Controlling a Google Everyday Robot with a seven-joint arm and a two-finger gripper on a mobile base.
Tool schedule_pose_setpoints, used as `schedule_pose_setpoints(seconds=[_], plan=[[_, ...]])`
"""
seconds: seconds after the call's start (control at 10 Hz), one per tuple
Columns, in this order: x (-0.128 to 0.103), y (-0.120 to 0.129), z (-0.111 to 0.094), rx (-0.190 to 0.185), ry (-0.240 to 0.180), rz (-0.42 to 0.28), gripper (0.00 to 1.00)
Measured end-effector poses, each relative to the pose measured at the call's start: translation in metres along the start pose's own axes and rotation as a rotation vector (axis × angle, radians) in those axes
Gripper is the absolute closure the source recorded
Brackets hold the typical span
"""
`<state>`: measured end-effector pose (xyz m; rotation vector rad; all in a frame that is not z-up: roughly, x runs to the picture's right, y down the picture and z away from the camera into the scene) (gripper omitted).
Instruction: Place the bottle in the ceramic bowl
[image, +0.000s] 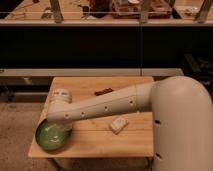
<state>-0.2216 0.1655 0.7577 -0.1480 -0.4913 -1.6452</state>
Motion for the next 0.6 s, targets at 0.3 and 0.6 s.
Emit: schedule_pose_setpoints(seconds=[0.3, 0.6], plan=[[-0.007, -0.001, 0.024, -0.003, -0.010, -0.015, 0.22], [-0.005, -0.008, 0.026, -0.001, 0.001, -0.018, 0.22]])
